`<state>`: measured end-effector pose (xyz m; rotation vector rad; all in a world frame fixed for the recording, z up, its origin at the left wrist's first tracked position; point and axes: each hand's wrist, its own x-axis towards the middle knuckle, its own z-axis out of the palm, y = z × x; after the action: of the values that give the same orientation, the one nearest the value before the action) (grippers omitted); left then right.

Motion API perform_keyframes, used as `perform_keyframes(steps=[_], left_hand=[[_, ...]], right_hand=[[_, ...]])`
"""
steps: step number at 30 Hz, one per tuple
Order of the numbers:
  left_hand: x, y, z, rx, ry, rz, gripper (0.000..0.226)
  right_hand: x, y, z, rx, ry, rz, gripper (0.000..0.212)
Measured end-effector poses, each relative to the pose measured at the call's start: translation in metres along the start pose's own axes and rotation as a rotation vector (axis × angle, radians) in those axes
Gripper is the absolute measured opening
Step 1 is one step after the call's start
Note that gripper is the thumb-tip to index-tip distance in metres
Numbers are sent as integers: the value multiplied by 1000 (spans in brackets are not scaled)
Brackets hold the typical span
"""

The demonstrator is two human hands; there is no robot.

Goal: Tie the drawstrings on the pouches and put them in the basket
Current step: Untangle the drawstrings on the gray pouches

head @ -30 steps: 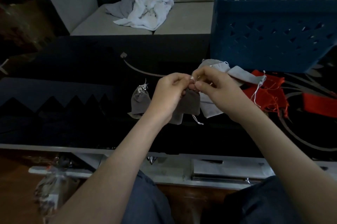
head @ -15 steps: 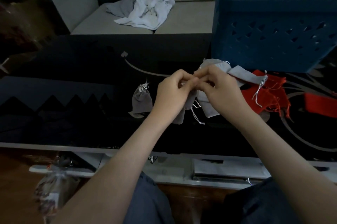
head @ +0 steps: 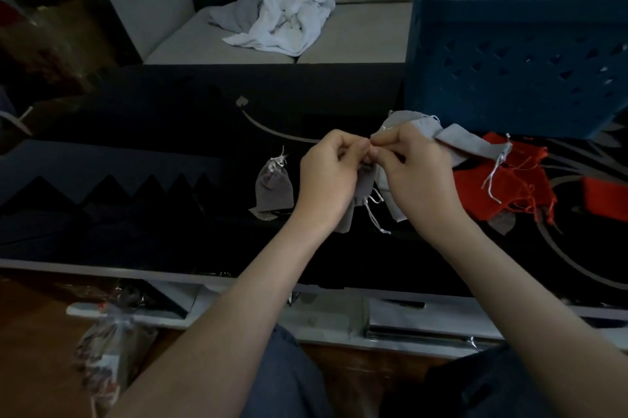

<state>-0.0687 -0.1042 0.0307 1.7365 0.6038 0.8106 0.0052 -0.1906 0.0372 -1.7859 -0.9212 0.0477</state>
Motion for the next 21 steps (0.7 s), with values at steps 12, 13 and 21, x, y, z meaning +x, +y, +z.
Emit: perform_keyframes(steps=[12, 13, 21], left_hand=[[-3, 2, 5, 86, 34, 27, 16], [-3, 3, 5, 73, 26, -6, 19], [-3, 8, 8, -174, -13, -113, 25]], right_hand=[[1, 1, -4, -26, 14, 135, 9], [1, 0, -5, -61, 25, 71, 9], [11, -2, -19, -122, -98, -51, 16]])
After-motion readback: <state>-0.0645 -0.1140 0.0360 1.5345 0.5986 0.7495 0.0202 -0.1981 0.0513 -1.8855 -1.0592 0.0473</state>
